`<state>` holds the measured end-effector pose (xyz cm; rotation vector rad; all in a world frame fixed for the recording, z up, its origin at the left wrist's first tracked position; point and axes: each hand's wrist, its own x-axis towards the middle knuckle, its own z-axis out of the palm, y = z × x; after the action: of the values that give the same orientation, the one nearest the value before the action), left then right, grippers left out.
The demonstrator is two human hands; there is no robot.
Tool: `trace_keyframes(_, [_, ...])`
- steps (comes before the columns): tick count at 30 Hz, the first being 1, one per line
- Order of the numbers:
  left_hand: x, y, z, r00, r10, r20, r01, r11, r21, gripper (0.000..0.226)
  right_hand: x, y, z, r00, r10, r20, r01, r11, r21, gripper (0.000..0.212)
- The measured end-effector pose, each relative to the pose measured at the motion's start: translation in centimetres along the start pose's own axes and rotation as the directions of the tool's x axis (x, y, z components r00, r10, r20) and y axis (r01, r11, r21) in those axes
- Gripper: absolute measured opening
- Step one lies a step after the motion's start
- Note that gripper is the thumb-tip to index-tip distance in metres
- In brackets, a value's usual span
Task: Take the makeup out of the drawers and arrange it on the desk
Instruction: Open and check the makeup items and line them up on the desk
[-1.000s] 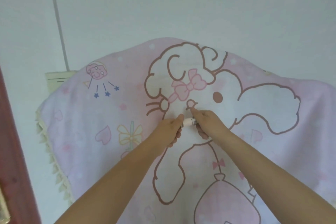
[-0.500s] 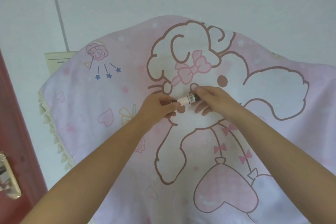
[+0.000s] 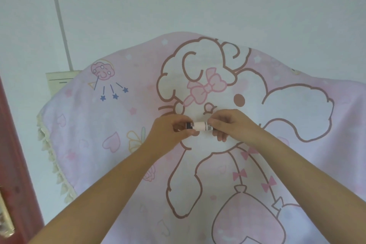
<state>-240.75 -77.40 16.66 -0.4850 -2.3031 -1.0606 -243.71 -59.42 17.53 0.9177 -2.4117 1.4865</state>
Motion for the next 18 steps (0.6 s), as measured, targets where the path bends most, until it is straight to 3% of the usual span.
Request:
trace_keyframes(4, [-0.4, -0.9, 0.4, 0.993, 0.117, 0.029, -0.120, 0.940, 0.318, 0.025, -0.6, 0.6, 0.1, 0.993, -0.111, -0.027, 0.107, 0.985, -0.132, 0.021])
trace_keyframes(7, [-0.5, -1.4, 0.8, 0.974, 0.223, 0.038, -0.206, 0.806, 0.556, 0.028, -0.8, 1.1, 0.4, 0.990, -0.137, 0.019, 0.138, 0.968, -0.211, 0.034])
trace_keyframes(10, [-0.5, -2.9, 1.2, 0.877, 0.479, 0.047, -0.374, 0.618, 0.692, 0.032, -0.9, 1.8, 0.7, 0.979, -0.205, -0.017, 0.194, 0.948, -0.252, 0.040])
trace_keyframes(12, [-0.3, -3.8, 1.5, 0.817, 0.576, 0.005, -0.417, 0.586, 0.695, 0.029, -0.8, 2.0, 0.8, 0.967, -0.245, -0.065, 0.227, 0.952, -0.205, 0.041])
trace_keyframes(16, [0.2, -4.3, 1.3, 0.762, 0.646, -0.042, -0.433, 0.558, 0.708, 0.017, -0.7, 1.2, 0.8, 0.999, -0.044, -0.017, 0.044, 0.999, 0.005, 0.011])
trace_keyframes(18, [0.3, -4.4, 1.3, 0.749, 0.659, -0.067, -0.421, 0.552, 0.720, 0.017, -0.6, 1.1, 1.0, 0.998, 0.054, 0.037, -0.055, 0.998, 0.020, 0.017])
